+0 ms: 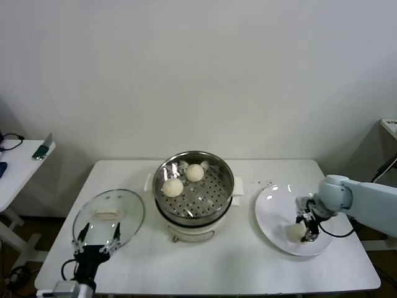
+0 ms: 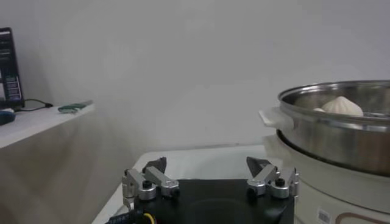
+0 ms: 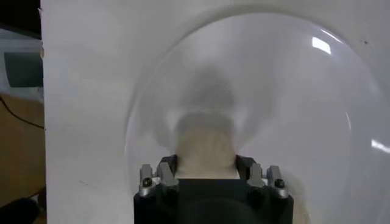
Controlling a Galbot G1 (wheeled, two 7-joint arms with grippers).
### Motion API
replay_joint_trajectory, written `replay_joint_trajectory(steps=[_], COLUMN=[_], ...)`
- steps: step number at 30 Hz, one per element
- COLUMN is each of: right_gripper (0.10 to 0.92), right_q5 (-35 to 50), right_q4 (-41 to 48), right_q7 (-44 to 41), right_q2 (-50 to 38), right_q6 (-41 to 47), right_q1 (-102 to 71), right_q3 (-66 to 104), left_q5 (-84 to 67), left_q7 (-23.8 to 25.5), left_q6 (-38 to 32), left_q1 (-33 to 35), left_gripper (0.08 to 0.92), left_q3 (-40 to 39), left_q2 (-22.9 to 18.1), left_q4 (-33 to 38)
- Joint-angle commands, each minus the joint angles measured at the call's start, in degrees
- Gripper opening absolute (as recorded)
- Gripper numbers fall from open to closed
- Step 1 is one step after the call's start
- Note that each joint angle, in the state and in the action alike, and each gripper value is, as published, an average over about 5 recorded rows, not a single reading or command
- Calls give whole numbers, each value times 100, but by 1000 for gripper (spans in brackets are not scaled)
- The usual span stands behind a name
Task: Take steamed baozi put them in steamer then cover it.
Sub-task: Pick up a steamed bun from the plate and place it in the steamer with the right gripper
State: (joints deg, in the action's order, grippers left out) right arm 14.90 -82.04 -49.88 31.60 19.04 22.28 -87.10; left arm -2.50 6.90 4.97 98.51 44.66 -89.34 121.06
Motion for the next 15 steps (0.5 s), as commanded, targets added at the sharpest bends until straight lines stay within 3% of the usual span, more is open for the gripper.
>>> replay_joint_trajectory(steps=[1, 8, 15], right_gripper=[645, 645, 645], right_q5=[-35, -242, 131], right_q4=[-20, -199, -316], right_q7=[-210, -894, -1332], right_q2=[4, 575, 1583], right_q6=[-166, -1407, -2344], right_q1=[495, 3155, 4447], right_q3=[-237, -1672, -1385], left_q5=[-3, 10, 63], left_q7=[1, 9, 20], left_q6=[-1, 15, 33], left_q1=[1, -31, -46], left_gripper=[823, 823, 823], left_q3=[3, 4, -15], left_q2=[8, 20, 23], left_q4=[0, -11, 21])
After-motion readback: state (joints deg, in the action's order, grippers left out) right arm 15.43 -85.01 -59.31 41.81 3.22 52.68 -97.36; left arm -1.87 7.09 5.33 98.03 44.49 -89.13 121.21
